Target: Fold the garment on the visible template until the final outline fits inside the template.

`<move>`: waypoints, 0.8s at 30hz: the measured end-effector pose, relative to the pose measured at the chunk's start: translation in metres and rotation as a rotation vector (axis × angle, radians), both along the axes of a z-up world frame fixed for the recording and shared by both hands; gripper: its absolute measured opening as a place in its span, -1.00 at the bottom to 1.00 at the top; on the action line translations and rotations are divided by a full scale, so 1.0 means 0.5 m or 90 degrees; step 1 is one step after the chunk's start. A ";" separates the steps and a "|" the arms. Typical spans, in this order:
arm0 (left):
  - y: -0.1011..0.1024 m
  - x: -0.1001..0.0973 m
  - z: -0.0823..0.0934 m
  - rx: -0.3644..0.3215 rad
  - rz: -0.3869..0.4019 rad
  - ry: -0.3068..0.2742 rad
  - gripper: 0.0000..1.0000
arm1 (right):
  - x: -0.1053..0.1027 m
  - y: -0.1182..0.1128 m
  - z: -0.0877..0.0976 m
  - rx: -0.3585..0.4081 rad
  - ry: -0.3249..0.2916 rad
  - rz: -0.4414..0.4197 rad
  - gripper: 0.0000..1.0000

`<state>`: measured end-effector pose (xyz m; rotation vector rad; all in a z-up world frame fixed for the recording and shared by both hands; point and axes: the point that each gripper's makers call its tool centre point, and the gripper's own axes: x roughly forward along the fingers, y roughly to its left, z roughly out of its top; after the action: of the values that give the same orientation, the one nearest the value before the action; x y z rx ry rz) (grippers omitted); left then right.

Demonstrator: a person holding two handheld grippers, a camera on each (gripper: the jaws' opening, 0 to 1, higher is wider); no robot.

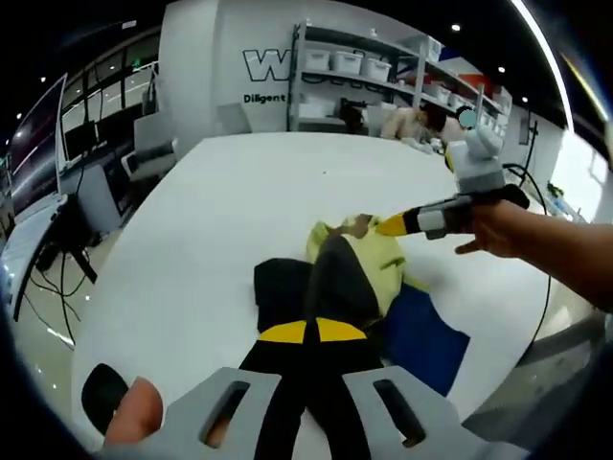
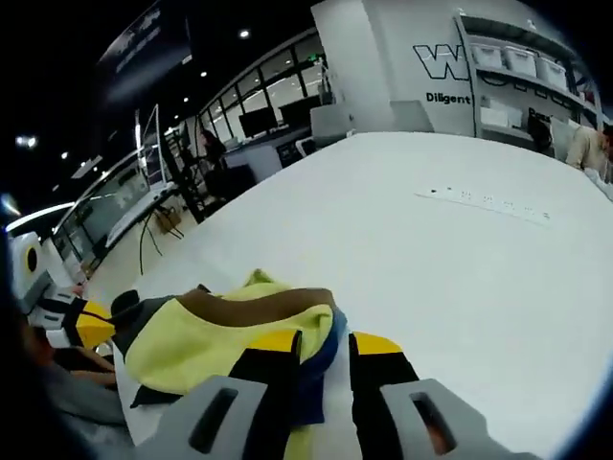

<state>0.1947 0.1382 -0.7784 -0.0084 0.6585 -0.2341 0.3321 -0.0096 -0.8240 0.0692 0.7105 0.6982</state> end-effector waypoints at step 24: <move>-0.004 0.010 0.000 0.026 -0.010 0.003 -1.00 | -0.017 -0.033 0.030 0.057 0.016 -0.027 -1.00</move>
<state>0.1997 0.1360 -0.7782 0.0355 0.6681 -0.2361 0.3235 -0.0262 -0.8088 0.1755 0.6994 0.6892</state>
